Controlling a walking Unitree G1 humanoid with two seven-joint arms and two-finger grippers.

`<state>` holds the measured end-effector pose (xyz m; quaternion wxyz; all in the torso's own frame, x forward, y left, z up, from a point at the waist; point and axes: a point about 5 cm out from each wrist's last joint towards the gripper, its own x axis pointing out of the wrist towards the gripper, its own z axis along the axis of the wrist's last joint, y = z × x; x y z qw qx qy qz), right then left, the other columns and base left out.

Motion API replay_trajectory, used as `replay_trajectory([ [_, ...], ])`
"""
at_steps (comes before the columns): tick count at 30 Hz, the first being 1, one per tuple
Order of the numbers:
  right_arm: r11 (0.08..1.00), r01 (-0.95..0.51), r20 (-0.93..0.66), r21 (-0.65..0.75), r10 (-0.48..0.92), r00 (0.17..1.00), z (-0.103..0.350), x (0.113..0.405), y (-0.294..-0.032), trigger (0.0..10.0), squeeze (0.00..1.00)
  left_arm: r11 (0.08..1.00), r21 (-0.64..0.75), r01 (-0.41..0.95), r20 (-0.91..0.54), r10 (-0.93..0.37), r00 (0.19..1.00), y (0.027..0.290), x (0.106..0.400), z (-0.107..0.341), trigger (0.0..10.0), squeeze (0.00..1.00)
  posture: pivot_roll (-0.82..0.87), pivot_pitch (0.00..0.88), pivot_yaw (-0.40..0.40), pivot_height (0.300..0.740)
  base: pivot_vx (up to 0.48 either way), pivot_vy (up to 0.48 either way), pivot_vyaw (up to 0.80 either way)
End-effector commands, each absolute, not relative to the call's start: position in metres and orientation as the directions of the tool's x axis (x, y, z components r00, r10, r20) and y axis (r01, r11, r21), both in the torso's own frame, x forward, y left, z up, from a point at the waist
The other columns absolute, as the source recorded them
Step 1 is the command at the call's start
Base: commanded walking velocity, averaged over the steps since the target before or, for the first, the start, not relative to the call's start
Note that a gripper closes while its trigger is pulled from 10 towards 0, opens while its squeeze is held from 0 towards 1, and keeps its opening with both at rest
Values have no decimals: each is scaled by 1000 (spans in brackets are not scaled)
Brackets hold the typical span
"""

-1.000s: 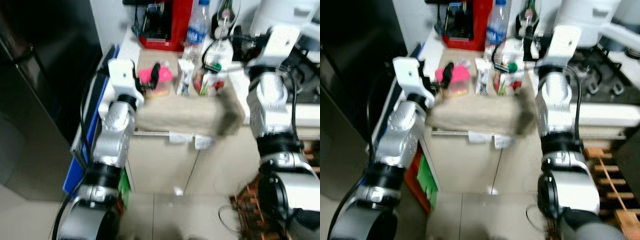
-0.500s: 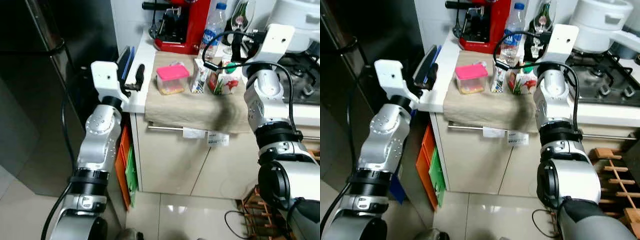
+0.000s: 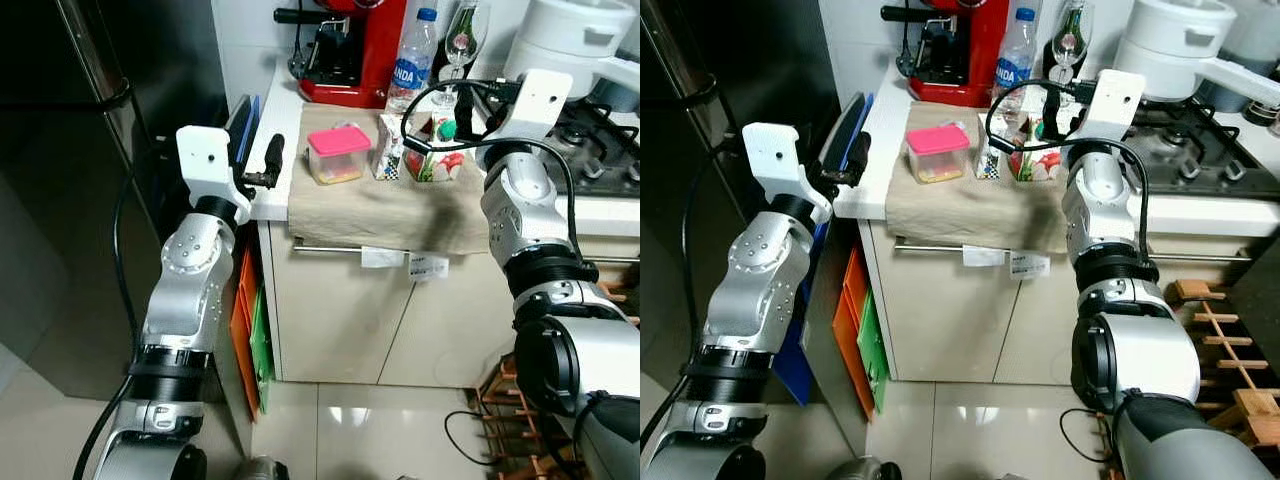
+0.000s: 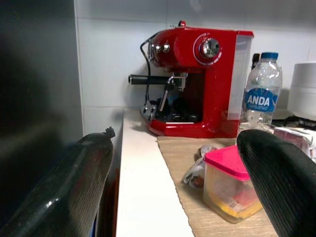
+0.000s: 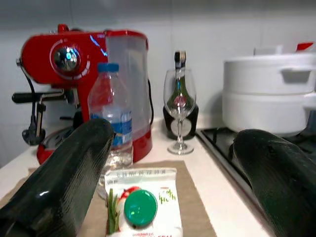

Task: Restocking fridge

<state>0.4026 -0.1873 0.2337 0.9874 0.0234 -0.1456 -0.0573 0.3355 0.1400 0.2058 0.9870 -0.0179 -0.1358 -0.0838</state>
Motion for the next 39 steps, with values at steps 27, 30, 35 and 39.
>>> replay_trajectory([
  [27, 992, 51, 275, -117, -17, 961, 162, 291, -179, 10000, 0, 995, -45, 85, 143, -78, 987, 140, 311, 181, 10000, 0, -55, 0, -9, 740, 110, -123, 145],
  [30, 993, 37, 275, -113, -4, 961, 164, 295, -176, 10000, 0, 994, -28, 102, 168, -96, 981, 138, 314, 183, 10000, 0, -45, 0, -18, 740, 0, 0, 0],
  [35, 992, 54, 290, -114, -19, 957, 167, 296, -173, 10000, 0, 983, -5, 184, 237, -178, 955, 131, 316, 196, 10000, 0, -37, 0, -21, 740, 0, 0, 0],
  [39, 992, 72, 289, -102, -40, 957, 166, 297, -173, 10000, 0, 968, 1, 252, 277, -243, 930, 123, 318, 205, 10000, 0, -41, 0, -16, 740, 0, 0, 0],
])
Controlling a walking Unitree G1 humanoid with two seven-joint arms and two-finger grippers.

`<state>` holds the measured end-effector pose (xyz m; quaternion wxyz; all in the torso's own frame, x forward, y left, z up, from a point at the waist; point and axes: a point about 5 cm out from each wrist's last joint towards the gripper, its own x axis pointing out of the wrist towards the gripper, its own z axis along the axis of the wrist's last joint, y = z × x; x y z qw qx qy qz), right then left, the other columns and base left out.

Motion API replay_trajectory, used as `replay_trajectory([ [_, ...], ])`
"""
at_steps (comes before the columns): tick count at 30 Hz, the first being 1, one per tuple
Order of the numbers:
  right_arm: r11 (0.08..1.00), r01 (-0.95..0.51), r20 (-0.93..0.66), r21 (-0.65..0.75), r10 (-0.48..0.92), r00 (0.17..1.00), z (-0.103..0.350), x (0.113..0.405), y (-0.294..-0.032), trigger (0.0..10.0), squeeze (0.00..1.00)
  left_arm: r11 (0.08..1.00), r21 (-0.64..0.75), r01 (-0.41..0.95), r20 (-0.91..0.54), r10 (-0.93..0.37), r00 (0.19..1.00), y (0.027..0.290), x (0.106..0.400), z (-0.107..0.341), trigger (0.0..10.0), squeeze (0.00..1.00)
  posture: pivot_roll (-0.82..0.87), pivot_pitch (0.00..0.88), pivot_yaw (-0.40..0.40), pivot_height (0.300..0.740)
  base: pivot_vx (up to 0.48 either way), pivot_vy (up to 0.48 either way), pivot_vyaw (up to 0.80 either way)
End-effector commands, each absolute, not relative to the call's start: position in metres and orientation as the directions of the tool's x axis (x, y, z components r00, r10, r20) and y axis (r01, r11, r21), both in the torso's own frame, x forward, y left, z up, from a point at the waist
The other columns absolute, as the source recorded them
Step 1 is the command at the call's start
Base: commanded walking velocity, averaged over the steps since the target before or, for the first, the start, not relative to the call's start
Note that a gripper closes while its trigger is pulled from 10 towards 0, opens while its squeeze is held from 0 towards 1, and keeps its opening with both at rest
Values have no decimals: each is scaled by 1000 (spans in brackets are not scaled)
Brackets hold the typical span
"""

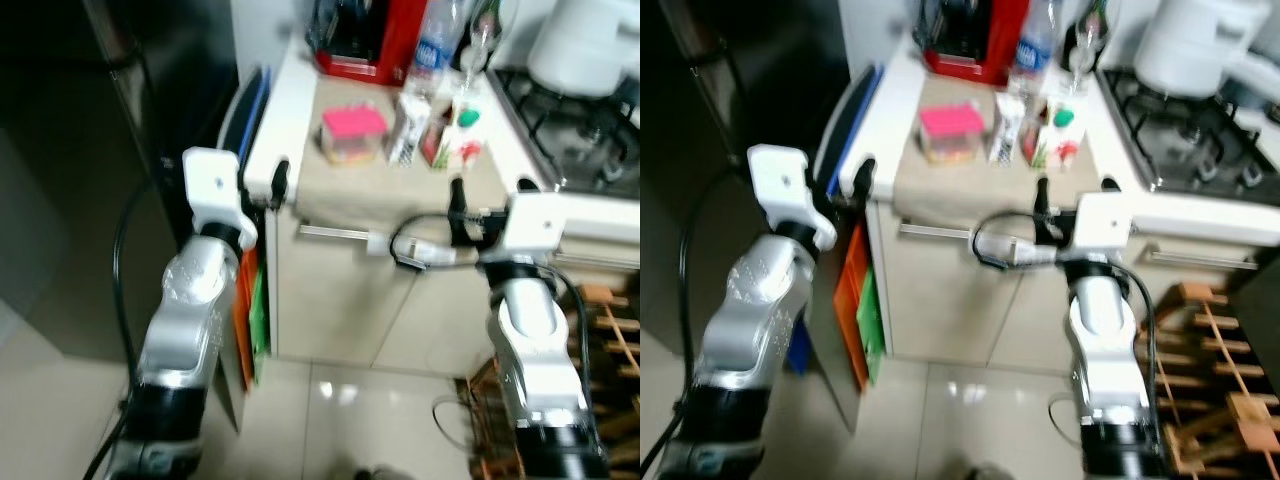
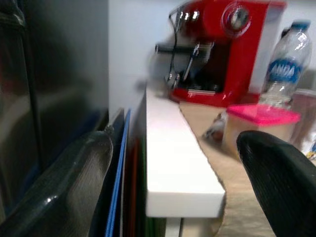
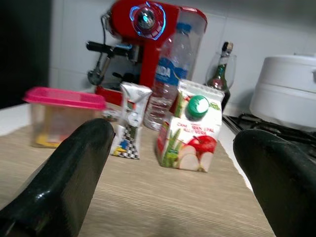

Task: Restocking fridge

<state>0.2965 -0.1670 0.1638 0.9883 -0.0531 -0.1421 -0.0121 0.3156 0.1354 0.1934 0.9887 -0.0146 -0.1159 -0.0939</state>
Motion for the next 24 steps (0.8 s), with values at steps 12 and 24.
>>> replay_trajectory([
  [12, 990, 93, 302, -106, -57, 952, 172, 306, -176, 10000, 0, 954, 5, 299, 291, -287, 912, 115, 321, 207, 10000, 0, -49, 0, -4, 740, 467, 0, -106],
  [24, 998, 28, 400, -55, -4, 917, 222, 331, -171, 10000, 0, 961, -47, 272, 353, -239, 905, 116, 326, 220, 10000, 0, -51, 0, 0, 740, 451, 30, 0],
])
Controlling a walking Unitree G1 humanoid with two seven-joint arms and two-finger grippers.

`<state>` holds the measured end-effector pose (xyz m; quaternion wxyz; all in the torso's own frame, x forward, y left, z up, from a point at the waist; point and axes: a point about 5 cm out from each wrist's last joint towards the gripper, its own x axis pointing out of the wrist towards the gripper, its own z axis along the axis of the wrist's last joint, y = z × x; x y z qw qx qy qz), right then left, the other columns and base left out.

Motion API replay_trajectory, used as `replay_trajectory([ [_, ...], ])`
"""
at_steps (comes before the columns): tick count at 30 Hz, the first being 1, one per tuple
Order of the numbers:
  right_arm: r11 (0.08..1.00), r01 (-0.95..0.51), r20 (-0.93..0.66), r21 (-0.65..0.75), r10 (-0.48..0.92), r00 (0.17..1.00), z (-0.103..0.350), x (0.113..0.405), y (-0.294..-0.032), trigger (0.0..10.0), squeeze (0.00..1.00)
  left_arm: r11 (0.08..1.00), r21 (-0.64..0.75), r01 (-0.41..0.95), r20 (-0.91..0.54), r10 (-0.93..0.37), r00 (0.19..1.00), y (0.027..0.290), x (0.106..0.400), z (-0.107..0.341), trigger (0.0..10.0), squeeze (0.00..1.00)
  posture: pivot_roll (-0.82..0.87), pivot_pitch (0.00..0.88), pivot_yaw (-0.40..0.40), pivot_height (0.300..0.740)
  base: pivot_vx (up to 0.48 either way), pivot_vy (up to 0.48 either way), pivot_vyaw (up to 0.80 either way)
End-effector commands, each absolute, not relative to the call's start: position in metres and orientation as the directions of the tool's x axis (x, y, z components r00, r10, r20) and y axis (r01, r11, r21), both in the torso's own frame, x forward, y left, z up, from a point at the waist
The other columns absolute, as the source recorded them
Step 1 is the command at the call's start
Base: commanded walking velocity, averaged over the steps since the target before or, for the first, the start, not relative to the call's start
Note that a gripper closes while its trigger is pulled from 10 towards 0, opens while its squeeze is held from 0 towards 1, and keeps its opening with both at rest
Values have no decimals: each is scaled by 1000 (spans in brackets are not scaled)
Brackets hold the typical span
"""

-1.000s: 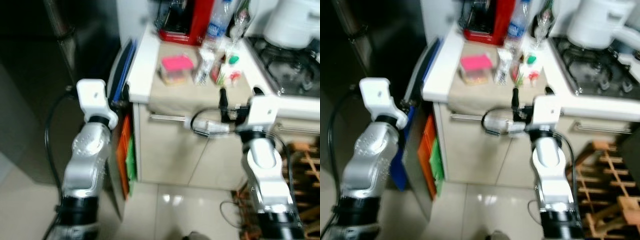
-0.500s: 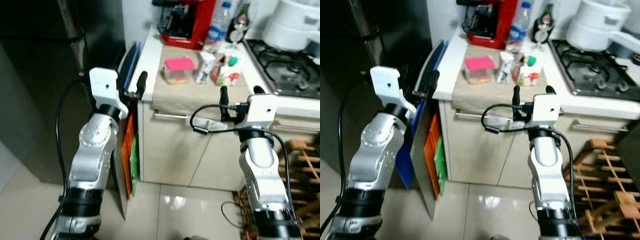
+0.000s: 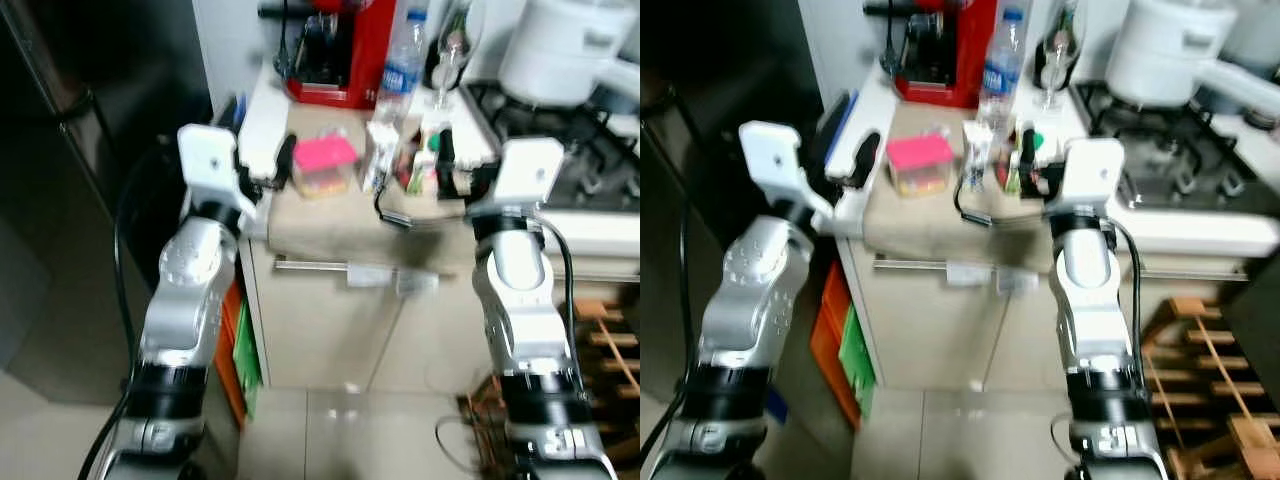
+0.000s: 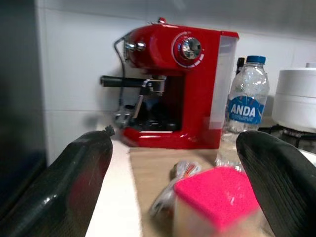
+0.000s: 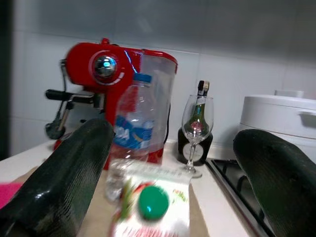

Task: Restocking fridge

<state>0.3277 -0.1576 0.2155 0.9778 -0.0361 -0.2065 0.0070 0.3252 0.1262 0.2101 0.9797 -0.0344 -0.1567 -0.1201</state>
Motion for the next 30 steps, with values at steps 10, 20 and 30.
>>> replay_trajectory([
  [10, 999, -37, 471, -15, 40, 881, 276, 363, -165, 10000, 0, 981, -42, 188, 373, -159, 914, 124, 329, 225, 10000, 0, -28, 0, -8, 740, 0, 187, 0],
  [20, 992, 15, 318, 127, -55, 947, 253, 375, -173, 10000, 0, 981, -26, 193, 372, -169, 913, 127, 328, 227, 10000, 0, -15, 0, 0, 740, 0, 0, 0],
  [30, 988, 105, 195, 116, -127, 973, 227, 380, -186, 10000, 0, 980, -26, 196, 356, -174, 918, 128, 329, 225, 10000, 0, -15, 0, 10, 740, 0, 0, 0],
])
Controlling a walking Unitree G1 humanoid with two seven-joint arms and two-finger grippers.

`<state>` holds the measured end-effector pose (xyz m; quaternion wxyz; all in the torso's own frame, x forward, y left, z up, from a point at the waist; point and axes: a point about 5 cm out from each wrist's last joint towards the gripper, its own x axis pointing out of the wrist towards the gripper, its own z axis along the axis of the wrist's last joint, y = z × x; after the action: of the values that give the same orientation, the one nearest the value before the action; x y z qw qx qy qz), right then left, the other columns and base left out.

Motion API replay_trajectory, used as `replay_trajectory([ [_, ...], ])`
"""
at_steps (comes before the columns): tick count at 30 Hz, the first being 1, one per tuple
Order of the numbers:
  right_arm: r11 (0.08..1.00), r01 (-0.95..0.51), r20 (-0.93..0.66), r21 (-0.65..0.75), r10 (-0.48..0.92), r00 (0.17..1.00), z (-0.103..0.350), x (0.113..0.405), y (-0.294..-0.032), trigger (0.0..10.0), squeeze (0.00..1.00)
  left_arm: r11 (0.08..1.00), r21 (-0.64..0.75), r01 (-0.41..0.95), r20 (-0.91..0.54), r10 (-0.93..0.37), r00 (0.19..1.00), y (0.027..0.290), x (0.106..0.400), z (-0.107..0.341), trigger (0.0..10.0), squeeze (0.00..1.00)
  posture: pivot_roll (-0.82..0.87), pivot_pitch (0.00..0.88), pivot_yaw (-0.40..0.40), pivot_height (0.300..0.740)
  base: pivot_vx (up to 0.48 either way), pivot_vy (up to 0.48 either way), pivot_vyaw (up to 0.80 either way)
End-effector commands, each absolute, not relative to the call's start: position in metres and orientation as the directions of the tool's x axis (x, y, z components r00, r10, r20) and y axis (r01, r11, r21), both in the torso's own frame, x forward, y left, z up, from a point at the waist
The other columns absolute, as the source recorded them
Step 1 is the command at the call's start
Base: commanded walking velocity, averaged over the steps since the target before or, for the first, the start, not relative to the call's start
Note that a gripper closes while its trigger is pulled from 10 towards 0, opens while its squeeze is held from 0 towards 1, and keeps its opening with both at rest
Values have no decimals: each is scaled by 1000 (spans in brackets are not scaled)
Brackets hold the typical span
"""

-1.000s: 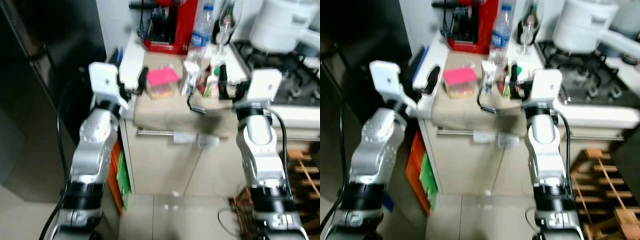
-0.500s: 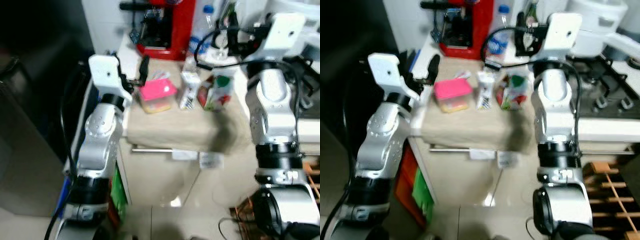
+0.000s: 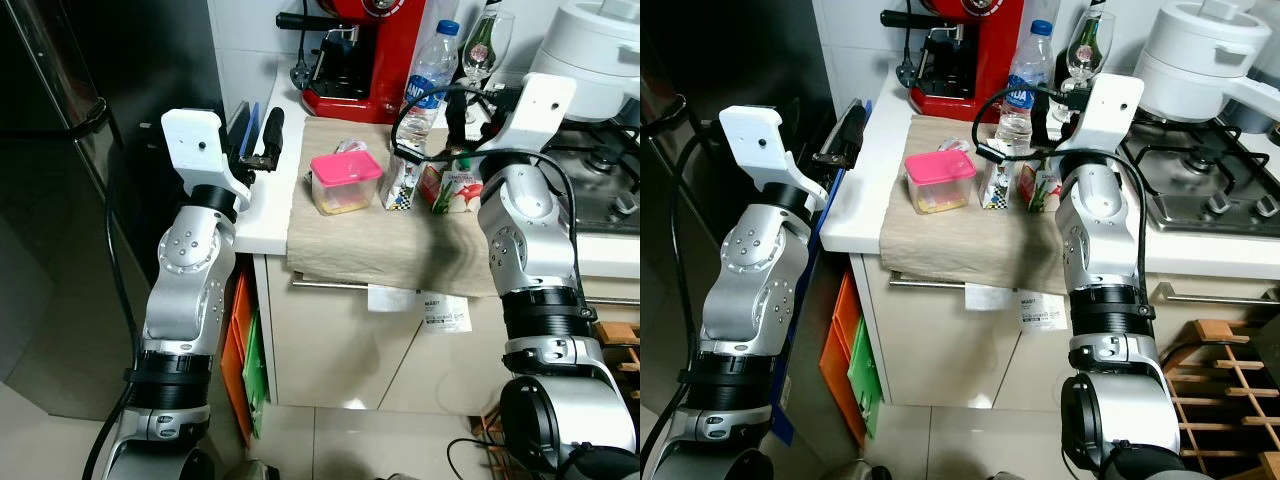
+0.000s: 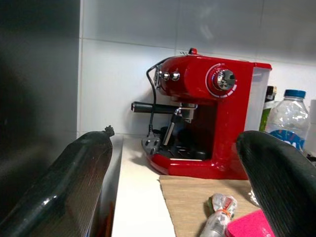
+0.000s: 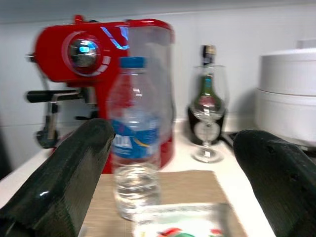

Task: Restocking fridge

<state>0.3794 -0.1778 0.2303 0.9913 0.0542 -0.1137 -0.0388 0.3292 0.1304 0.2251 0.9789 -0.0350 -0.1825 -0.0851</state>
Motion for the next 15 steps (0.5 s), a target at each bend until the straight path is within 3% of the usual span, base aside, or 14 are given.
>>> replay_trajectory([
  [1, 988, 104, 176, 111, -123, 977, 224, 381, -187, 10000, 0, 980, -25, 196, 354, -174, 919, 128, 329, 225, 10000, 0, -15, 0, 10, 740, 0, 0, 0],
  [15, 989, 66, 56, 136, -74, 996, 201, 388, -183, 10000, 0, 981, -20, 192, 353, -173, 920, 129, 331, 227, 10000, 0, -14, 0, 10, 740, 0, 0, 0],
])
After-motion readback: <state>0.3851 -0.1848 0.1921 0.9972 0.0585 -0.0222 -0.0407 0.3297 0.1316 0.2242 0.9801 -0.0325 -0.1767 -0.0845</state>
